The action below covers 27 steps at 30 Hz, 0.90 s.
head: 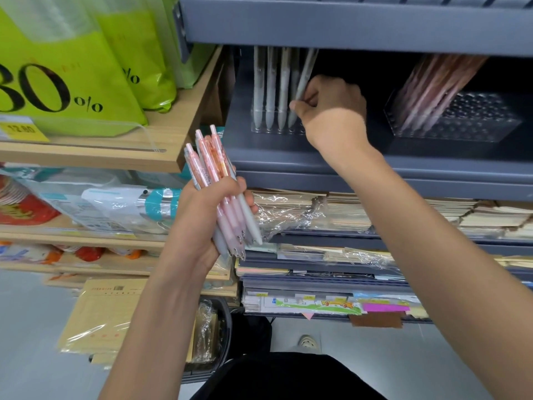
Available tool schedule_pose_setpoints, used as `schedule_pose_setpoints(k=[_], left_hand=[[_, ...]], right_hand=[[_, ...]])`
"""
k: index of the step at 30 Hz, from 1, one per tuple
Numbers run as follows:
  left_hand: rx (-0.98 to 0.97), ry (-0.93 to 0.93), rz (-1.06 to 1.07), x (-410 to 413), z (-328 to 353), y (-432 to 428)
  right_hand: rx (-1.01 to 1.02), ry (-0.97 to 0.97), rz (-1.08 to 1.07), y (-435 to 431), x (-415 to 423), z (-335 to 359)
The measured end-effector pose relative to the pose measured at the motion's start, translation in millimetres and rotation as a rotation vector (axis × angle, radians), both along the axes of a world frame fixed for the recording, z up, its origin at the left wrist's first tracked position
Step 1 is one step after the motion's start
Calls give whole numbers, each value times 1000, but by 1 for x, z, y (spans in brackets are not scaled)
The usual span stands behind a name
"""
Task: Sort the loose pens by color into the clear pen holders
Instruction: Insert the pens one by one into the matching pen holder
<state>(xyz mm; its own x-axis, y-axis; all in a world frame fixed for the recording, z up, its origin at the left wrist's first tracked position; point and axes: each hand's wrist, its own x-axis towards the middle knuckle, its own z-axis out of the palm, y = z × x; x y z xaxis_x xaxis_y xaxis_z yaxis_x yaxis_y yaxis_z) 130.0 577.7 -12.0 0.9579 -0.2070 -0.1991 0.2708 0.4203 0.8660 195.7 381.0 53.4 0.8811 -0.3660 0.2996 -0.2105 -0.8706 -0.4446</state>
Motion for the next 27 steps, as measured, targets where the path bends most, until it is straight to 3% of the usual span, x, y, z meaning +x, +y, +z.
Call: schedule_pose_setpoints(k=[7, 12, 16, 22, 27], left_hand=[[-9, 13, 2, -4, 0, -6], [-13, 4, 0, -5, 0, -5], [-18, 18, 9, -5, -1, -3], [-37, 40, 32, -5, 1, -4], [-11, 71, 62, -4, 3, -13]], right_hand=[[-183, 120, 52, 0, 5, 14], [-161, 131, 66, -1, 5, 14], [-1, 104, 86, -7, 1, 10], [359, -173, 132, -5, -58, -11], [790, 119, 319, 18, -126, -38]])
